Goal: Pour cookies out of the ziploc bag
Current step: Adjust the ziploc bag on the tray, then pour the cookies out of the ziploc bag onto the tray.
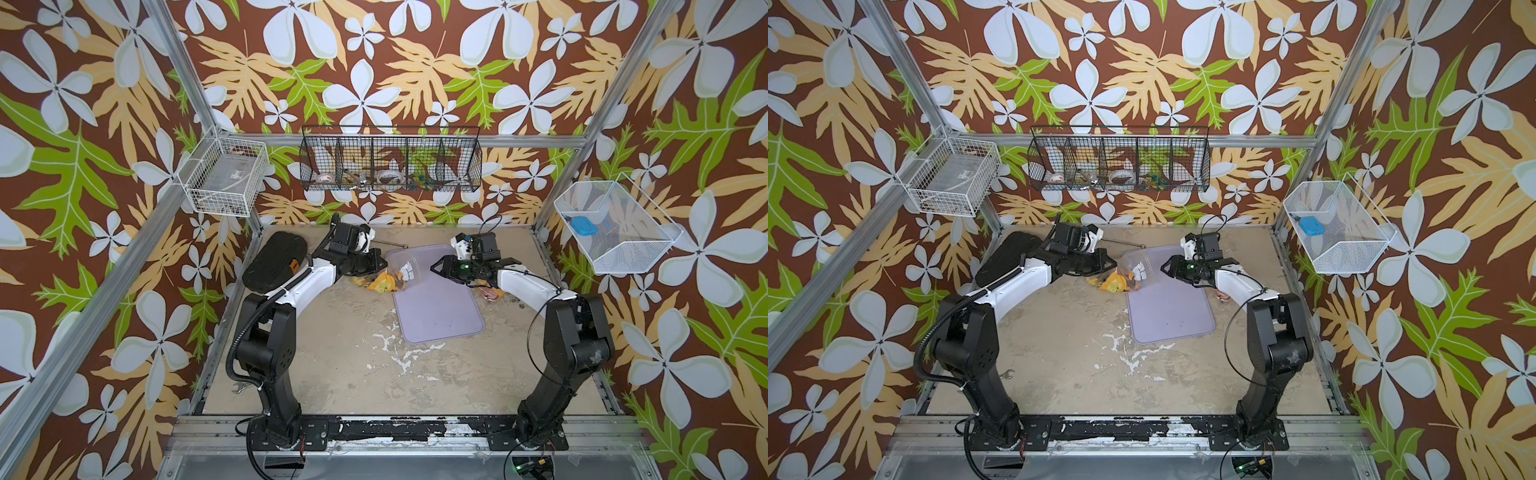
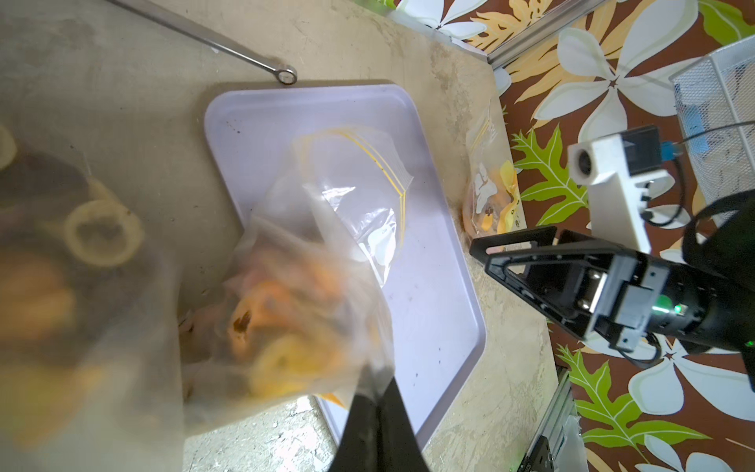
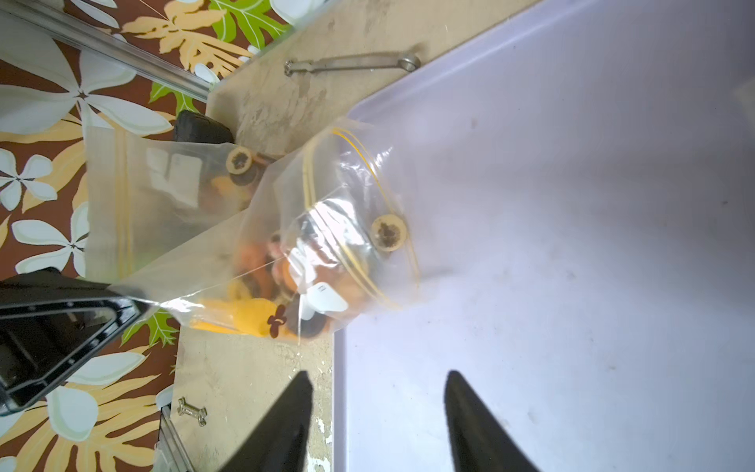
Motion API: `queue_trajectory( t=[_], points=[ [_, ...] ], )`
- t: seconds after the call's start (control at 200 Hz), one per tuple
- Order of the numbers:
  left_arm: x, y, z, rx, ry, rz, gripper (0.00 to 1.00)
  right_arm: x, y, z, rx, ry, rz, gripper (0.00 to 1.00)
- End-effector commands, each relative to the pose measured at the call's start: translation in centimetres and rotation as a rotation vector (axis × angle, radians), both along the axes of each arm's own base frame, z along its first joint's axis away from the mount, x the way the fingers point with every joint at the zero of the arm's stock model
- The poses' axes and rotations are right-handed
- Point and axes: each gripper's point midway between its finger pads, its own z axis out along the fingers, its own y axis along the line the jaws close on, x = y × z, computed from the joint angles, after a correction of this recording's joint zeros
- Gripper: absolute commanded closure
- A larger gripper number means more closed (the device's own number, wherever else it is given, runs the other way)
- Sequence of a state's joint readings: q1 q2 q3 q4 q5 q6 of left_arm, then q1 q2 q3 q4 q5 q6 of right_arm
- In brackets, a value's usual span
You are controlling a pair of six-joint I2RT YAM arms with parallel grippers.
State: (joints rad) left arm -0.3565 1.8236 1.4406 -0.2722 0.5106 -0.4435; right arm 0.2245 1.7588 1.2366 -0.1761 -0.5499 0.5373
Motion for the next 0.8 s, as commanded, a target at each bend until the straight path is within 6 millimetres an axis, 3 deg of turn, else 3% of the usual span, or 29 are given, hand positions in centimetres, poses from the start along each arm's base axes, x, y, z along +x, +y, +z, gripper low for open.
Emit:
queue_trajectory(
  t=[0.0, 0.115, 0.275, 0.44, 0.61, 0.796],
  points=[
    [0.5, -0.6, 0.5, 0.010, -0.016, -0.020, 1.00, 0.4, -1.3, 0.2, -0.069, -0.042, -0.047, 0.25],
    [1.1, -1.1, 1.0, 0.003, -0.016, -0.021, 1.00, -0.3, -1.9, -0.6, -0.104, -0.032, -0.063, 0.11],
    [1.5, -2.1, 1.2, 0.031, -0.016, -0.044, 1.00, -1.5, -2.7, -0.6, -0.120, -0.050, -0.080, 0.01],
    [1.5, -3.8, 0.8, 0.055, -0.015, -0.087, 1.00, -1.9, -2.4, -0.3, -0.108, -0.056, -0.058, 0.00],
    [2.1, -4.3, 0.7, 0.041, -0.002, -0.081, 1.00, -2.3, -1.1, 1.7, -0.075, -0.117, -0.016, 0.00],
    [1.7, -4.8, 3.7, 0.024, -0.051, -0.071, 1.00, -3.0, 0.3, 2.5, -0.085, -0.160, 0.038, 0.00]
  ],
)
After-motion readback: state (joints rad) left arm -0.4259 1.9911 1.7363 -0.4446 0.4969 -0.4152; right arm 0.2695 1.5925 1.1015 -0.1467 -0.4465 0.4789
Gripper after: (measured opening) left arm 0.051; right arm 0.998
